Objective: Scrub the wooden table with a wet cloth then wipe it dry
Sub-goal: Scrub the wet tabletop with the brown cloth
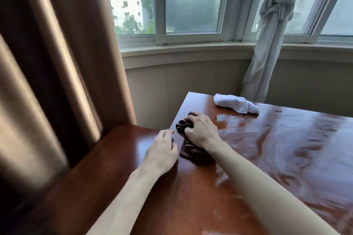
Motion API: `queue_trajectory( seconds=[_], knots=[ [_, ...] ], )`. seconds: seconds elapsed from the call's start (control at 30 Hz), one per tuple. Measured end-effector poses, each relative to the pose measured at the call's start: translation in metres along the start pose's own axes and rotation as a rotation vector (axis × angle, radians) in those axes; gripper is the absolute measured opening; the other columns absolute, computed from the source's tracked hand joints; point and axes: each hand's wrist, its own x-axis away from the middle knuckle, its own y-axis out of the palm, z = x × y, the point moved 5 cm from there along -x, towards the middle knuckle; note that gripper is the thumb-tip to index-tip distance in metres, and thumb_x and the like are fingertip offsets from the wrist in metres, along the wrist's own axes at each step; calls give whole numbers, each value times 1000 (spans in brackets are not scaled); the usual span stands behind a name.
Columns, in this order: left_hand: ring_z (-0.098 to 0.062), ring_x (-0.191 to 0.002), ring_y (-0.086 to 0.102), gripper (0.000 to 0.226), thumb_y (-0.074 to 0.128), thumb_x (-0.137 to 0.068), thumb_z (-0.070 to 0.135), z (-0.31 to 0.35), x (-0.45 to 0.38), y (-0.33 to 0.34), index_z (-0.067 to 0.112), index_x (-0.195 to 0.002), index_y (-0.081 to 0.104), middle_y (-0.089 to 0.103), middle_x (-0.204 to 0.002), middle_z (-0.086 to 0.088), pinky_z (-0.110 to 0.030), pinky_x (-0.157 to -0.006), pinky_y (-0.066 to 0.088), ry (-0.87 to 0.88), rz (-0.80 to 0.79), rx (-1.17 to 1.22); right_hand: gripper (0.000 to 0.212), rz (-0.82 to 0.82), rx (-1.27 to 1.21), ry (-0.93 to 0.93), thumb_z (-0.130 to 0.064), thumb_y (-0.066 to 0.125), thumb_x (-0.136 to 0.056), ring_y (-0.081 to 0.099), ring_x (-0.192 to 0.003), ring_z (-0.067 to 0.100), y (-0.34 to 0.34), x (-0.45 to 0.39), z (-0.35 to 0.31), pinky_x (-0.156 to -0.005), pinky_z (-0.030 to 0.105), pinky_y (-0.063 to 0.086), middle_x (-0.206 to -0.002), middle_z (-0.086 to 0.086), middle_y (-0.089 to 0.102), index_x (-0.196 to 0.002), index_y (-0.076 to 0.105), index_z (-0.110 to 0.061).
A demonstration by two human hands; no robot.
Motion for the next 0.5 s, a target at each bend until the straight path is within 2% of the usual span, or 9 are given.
queue_trajectory(
  seconds=[0.1, 0.23, 0.37, 0.5],
  knots=[
    [-21, -148, 28, 53, 42, -105, 34, 4, -28, 20, 15, -154, 33, 26, -162, -4, -37, -119, 28, 57, -64, -73, 45, 33, 39, 8, -23, 56, -83, 48, -133, 27, 0, -58, 17, -102, 41, 46, -148, -6, 53, -125, 70, -30],
    [-11, -148, 21, 60, 28, -104, 49, 6, -34, 28, 26, -159, 19, 7, -165, 14, -40, -114, 36, 40, -53, -155, 37, 79, 51, -14, -22, 58, -84, 56, -123, 30, 2, -134, 39, -93, 34, 47, -136, -4, 63, -115, 76, -30],
    [-7, -148, 18, 61, 27, -103, 51, 7, -33, 26, 29, -160, 16, 4, -165, 19, -36, -114, 36, 25, -31, -159, 40, 94, 47, 23, -24, 55, -85, 53, -122, 33, 5, -189, 50, -96, 34, 44, -133, 1, 62, -120, 73, -31],
    [-10, -147, 20, 59, 29, -104, 49, 8, -34, 26, 27, -158, 21, 6, -166, 16, -37, -113, 35, 25, -55, -149, 38, 107, 38, 49, -26, 49, -91, 47, -122, 35, 9, -176, 46, -99, 38, 42, -137, 5, 57, -123, 68, -25]
  ],
)
